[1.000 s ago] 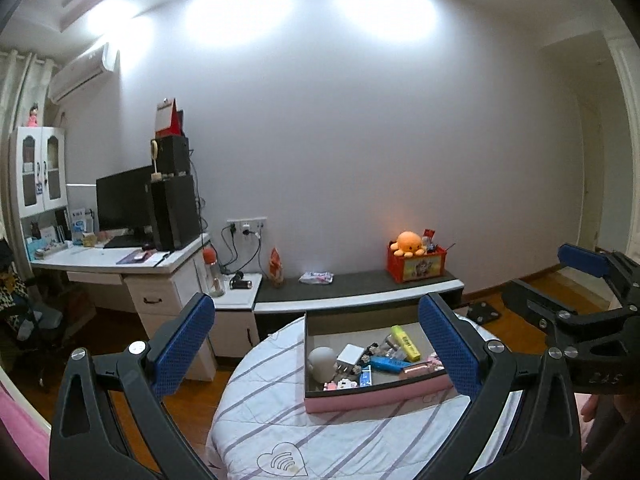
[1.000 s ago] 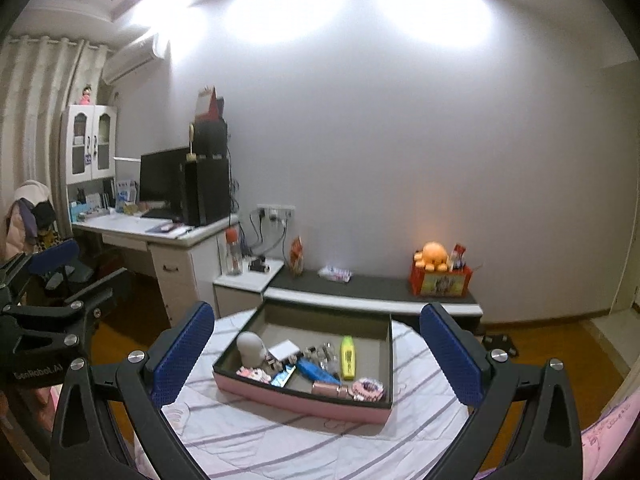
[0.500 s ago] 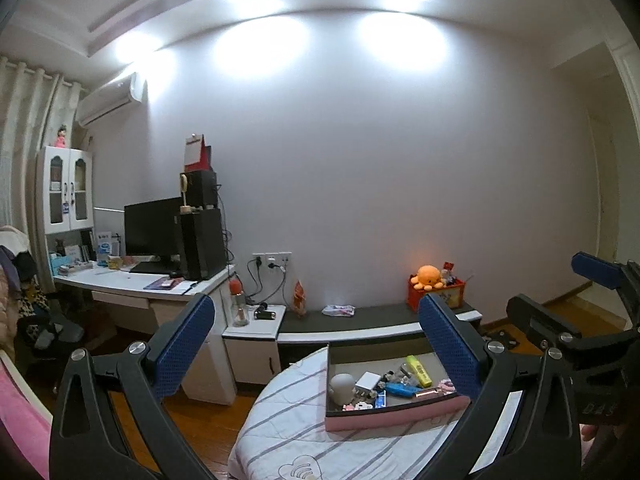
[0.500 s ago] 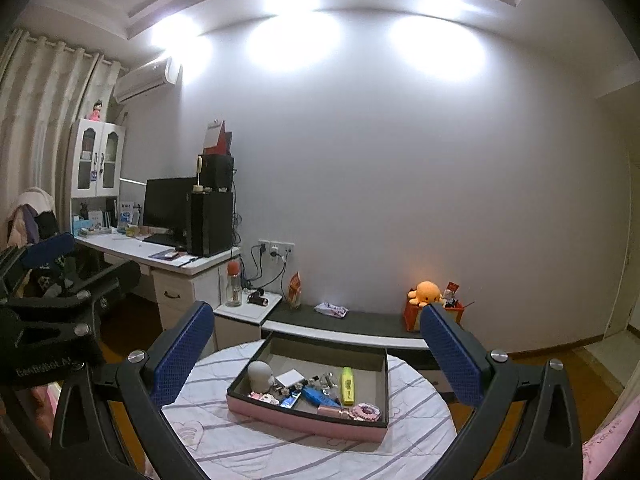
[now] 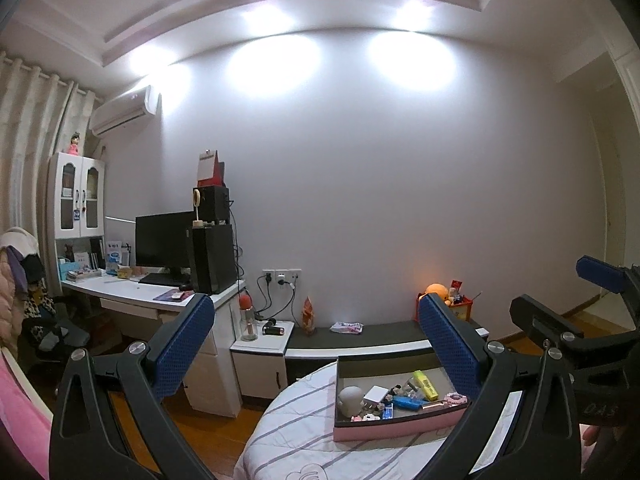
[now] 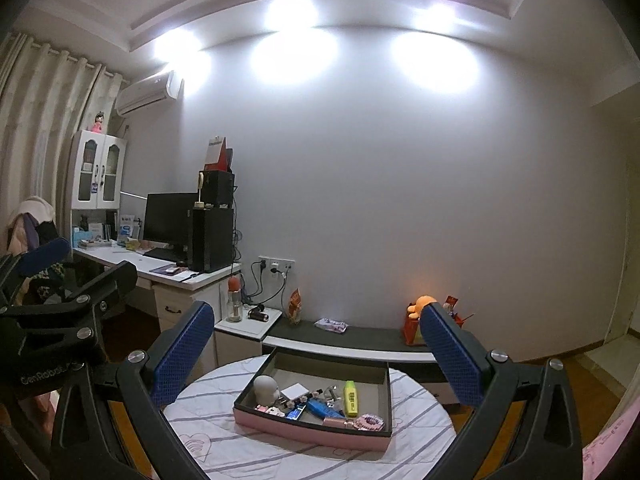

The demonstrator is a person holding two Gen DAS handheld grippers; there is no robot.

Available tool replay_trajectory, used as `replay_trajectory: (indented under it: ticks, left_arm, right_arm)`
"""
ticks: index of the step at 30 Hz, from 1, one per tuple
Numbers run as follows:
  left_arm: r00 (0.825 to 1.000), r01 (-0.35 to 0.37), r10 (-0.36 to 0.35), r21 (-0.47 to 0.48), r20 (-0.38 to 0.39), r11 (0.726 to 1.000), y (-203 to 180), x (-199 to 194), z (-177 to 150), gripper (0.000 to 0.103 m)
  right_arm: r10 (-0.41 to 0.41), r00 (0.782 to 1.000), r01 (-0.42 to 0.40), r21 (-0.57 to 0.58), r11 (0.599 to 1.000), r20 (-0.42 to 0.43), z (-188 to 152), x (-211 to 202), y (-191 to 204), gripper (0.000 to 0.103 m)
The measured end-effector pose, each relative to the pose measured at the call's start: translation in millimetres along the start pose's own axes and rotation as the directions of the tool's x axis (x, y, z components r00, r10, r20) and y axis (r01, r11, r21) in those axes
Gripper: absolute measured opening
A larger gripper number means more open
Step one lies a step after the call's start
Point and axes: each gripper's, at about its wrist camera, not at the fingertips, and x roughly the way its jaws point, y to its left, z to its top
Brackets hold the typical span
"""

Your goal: Organize rigid objects

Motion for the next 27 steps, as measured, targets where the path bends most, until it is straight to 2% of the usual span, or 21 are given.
replay_trajectory:
  ticks: [20, 27]
  left_arm:
    - [0.999, 0.048, -0.048, 0.003, 0.011, 0.999, -5.9, 3.3, -1.7, 0.103]
    - [0.999, 0.042, -0.042, 0.014, 0.007, 0.999, -7.6, 3.4, -1.8, 0.103]
  right_arm:
    - [-0.042, 0.999, 0.042, -0.002, 0.999, 0.011, -1.2, -8.2, -1.5, 0.103]
    - [-0.038, 0.999, 0.038, 0.004, 0.999, 0.0, -2.8, -4.6, -3.3, 0.103]
